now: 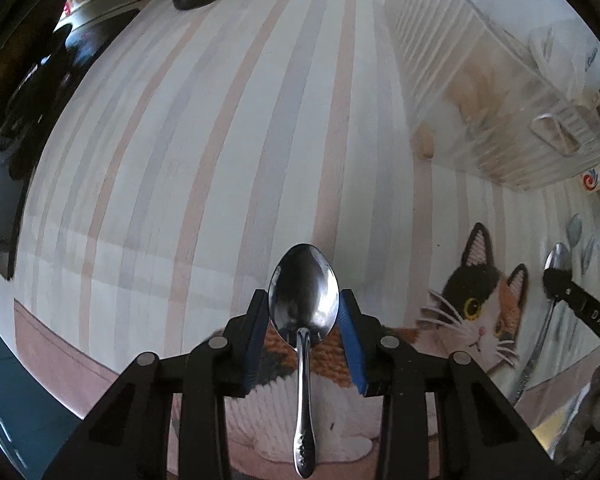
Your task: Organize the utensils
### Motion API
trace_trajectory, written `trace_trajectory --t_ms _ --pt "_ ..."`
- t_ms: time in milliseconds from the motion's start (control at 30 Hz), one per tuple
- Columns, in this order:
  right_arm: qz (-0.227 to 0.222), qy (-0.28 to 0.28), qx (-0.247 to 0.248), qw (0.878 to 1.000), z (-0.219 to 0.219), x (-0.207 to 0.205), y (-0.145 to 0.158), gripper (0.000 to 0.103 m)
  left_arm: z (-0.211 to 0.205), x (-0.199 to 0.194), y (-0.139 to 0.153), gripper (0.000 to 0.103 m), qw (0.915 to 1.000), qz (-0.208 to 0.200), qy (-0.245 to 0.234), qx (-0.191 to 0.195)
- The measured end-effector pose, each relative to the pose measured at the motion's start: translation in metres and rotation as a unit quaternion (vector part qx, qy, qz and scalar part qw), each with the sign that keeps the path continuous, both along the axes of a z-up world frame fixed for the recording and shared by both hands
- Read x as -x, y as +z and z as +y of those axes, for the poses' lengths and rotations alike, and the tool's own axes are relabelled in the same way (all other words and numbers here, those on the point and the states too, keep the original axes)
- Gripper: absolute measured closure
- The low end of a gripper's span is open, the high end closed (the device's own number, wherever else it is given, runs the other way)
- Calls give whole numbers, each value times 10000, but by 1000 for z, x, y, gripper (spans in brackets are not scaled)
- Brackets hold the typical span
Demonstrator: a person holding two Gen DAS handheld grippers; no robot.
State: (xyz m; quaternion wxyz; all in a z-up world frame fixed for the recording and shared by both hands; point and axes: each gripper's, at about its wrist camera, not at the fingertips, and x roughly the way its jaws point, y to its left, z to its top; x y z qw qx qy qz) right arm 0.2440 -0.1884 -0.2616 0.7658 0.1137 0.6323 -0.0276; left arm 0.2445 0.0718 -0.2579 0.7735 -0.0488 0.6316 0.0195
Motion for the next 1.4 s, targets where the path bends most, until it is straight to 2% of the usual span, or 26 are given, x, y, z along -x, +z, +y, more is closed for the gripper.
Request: trace_trajectory --t_ms 167,400,600,700,833,900,1000,1100,1267,1367,1400 --pt "-147 -82 -123 9998 -12 4 10 98 11 4 19 71 9999 -138 -3 68" --pt "-499 -120 -158 9986 -22 9 34 98 2 6 67 71 9980 -579 -169 171" --pt "-957 -169 -350 9947 -29 8 79 98 -14 3 115 71 9927 -1098 -337 380" --pt "-1253 -149 -500 9907 -29 -1 109 98 -24 -7 152 71 9874 -1379 -457 630" --pt "-1600 -29 -762 9842 -30 -36 148 98 -44 -37 196 71 9790 -1702 -687 882" --pt "-1704 15 -844 9817 -30 -53 158 98 -56 -63 210 71 9762 -1791 -830 900" --pt "-1790 215 -805 9803 -17 -101 167 98 -68 -107 211 71 9764 -1712 -986 876" --pt "-1640 331 -815 9825 -9 -143 159 98 -75 -149 198 71 9796 -1529 -1027 804" --pt "-1030 501 -933 9890 2 -200 114 98 -79 -198 157 70 9884 -939 -1035 597" --pt "-534 412 -1368 9883 0 -211 84 96 -74 -204 136 70 9927 -662 -891 466" --pt "-503 379 -1477 9870 -2 -212 81 92 -72 -202 133 67 9937 -648 -830 380"
